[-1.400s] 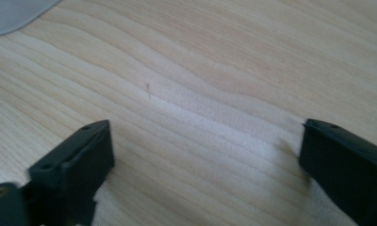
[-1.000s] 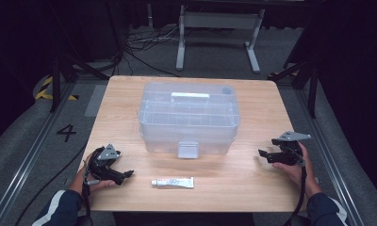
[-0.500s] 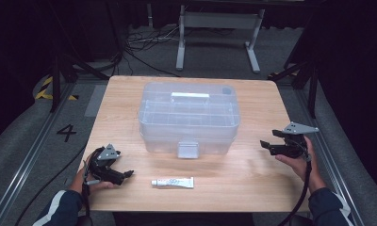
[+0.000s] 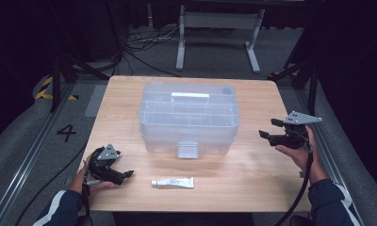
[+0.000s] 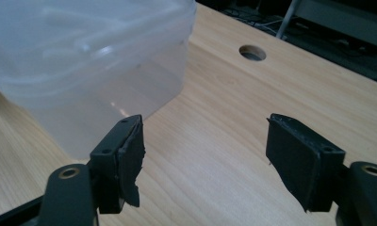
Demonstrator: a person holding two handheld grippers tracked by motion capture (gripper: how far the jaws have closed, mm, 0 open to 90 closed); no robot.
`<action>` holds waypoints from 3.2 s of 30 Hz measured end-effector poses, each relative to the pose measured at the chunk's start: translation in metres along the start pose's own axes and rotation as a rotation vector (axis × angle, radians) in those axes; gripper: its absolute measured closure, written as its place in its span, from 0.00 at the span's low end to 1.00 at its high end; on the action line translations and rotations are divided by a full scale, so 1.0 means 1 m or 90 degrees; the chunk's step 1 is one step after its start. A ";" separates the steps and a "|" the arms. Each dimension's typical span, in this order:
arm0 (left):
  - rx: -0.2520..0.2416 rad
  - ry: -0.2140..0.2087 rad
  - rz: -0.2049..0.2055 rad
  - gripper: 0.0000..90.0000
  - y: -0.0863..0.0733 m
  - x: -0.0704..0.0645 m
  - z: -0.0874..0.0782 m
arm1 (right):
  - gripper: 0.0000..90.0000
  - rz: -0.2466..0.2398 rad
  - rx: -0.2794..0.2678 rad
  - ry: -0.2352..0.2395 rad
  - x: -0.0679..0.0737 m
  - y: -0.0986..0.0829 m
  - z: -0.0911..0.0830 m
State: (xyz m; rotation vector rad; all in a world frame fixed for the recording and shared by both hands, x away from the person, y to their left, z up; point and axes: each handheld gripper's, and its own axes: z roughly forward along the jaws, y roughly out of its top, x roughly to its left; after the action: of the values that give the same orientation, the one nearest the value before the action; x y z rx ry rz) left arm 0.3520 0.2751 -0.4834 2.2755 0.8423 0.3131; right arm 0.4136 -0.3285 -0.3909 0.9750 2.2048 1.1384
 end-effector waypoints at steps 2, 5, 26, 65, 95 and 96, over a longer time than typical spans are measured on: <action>0.000 0.000 0.000 0.06 0.000 0.000 0.000 | 0.33 -0.002 -0.011 0.004 0.001 0.008 -0.001; 0.000 -0.001 -0.002 0.06 0.000 0.000 0.000 | 0.33 -0.008 -0.024 0.006 0.002 0.020 -0.001; 0.000 -0.001 -0.002 0.06 0.000 0.000 0.000 | 0.36 -0.059 -0.046 0.034 0.018 0.072 0.008; 0.001 -0.001 0.000 0.06 0.000 0.000 0.000 | 0.48 -0.155 -0.047 0.120 0.068 0.145 0.043; 0.000 -0.002 -0.002 0.06 0.000 0.000 0.000 | 0.65 -0.207 -0.001 0.164 0.094 0.172 0.070; 0.000 -0.002 -0.003 0.06 0.000 0.000 0.000 | 0.65 -0.207 0.000 0.164 0.095 0.172 0.071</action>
State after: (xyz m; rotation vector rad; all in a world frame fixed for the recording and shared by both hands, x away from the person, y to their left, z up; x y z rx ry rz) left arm 0.3520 0.2749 -0.4836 2.2739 0.8457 0.3084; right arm 0.4660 -0.1511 -0.2938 0.4628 2.4499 1.1592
